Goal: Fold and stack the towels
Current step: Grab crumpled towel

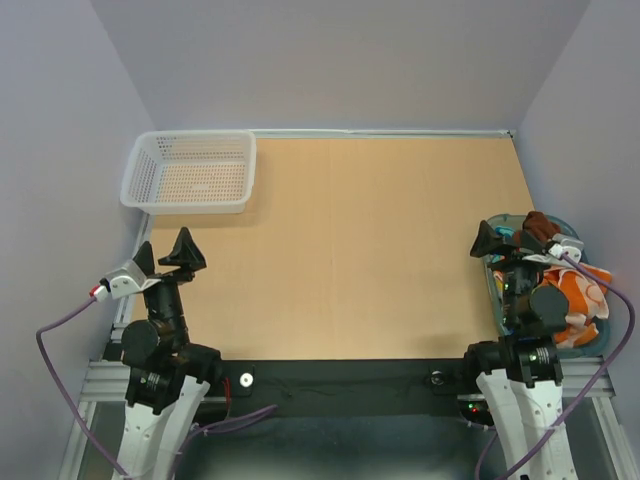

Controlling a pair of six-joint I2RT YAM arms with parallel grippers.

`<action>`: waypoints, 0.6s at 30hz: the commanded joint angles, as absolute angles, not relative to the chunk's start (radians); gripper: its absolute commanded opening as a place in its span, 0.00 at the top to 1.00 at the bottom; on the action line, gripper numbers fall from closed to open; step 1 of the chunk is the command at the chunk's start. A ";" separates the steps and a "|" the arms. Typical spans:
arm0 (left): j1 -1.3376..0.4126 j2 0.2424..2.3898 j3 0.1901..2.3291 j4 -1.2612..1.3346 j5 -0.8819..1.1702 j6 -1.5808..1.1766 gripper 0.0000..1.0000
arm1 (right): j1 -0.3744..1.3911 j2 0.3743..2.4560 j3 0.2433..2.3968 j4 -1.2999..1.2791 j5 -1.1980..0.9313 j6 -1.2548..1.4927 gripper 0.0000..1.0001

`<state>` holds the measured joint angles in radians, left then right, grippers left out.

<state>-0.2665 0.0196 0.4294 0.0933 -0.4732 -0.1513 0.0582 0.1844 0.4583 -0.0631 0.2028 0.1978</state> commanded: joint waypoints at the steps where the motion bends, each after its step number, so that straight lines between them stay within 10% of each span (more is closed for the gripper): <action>1: -0.258 0.055 0.472 0.121 -0.446 -0.166 0.02 | 0.052 0.201 0.508 -0.066 0.274 0.225 0.00; 18: -0.287 0.210 0.515 0.061 -0.241 -0.242 0.02 | 0.052 0.765 0.899 -0.388 0.647 0.245 0.00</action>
